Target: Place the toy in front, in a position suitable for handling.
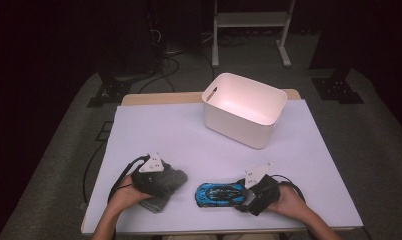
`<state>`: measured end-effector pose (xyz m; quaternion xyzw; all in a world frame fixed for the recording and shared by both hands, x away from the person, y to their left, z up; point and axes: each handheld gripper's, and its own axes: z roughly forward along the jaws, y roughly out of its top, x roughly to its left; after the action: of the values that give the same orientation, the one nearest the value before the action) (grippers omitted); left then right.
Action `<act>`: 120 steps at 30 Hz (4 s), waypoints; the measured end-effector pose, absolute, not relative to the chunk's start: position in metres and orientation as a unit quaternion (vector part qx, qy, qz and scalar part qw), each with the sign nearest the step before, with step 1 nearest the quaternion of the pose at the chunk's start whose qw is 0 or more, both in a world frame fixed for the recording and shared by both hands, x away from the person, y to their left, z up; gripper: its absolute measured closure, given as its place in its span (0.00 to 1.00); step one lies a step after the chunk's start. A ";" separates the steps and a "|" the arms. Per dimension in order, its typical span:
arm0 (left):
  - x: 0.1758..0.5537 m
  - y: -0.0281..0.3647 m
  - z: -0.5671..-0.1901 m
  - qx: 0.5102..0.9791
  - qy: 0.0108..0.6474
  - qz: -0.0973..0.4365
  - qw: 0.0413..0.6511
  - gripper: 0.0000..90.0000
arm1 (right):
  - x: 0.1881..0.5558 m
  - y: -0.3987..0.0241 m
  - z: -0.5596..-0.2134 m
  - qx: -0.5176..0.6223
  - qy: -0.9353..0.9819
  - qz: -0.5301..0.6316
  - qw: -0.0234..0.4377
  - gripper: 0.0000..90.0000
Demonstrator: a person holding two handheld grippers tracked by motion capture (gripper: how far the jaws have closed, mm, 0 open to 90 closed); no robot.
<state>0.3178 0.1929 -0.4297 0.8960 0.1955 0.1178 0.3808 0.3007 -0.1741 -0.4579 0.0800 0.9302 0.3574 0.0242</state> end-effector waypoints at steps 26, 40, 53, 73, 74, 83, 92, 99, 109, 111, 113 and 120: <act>0.316 0.134 -0.408 0.905 0.080 0.070 0.412 0.85 | 0.304 -0.181 -0.461 0.073 0.921 0.383 0.022 0.25; 0.311 0.100 -0.430 0.914 0.067 0.003 0.400 0.69 | 0.303 -0.181 -0.461 0.075 0.920 0.384 0.026 0.25; 0.309 0.134 -0.424 0.932 0.059 0.006 0.358 0.82 | 0.303 -0.180 -0.461 0.074 0.922 0.380 0.027 0.24; 0.312 0.123 -0.422 0.941 0.045 0.017 0.334 0.82 | 0.304 -0.152 -0.459 0.065 0.925 0.373 0.030 0.23; 0.312 0.127 -0.423 0.942 0.051 0.017 0.331 0.82 | 0.305 -0.152 -0.459 0.065 0.925 0.373 0.029 0.23; 0.302 0.103 -0.422 0.927 0.013 -0.032 0.374 0.82 | 0.306 -0.155 -0.461 0.061 0.921 0.384 0.025 0.23; 0.309 0.116 -0.423 0.939 0.033 -0.003 0.342 0.82 | 0.306 -0.156 -0.462 0.061 0.920 0.387 0.026 0.23; 0.316 0.133 -0.430 0.932 0.065 -0.014 0.356 0.82 | 0.306 -0.157 -0.463 0.062 0.918 0.391 0.024 0.23; 0.304 0.091 -0.418 0.934 0.006 -0.018 0.357 0.82 | 0.306 -0.158 -0.464 0.063 0.917 0.394 0.024 0.23; 0.308 0.099 -0.420 0.936 0.021 -0.009 0.351 0.82 | 0.306 -0.157 -0.463 0.062 0.917 0.393 0.025 0.23; 0.313 0.110 -0.421 0.941 0.044 0.006 0.336 0.82 | 0.306 -0.157 -0.463 0.063 0.917 0.393 0.024 0.23; 0.310 0.108 -0.421 0.934 0.037 -0.010 0.356 0.82 | 0.306 -0.157 -0.463 0.061 0.917 0.393 0.025 0.23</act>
<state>0.3104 0.1080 -0.4208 0.9335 0.0373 -0.0101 0.3564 0.3061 -0.1574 -0.4635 0.0610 0.9170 0.3934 0.0247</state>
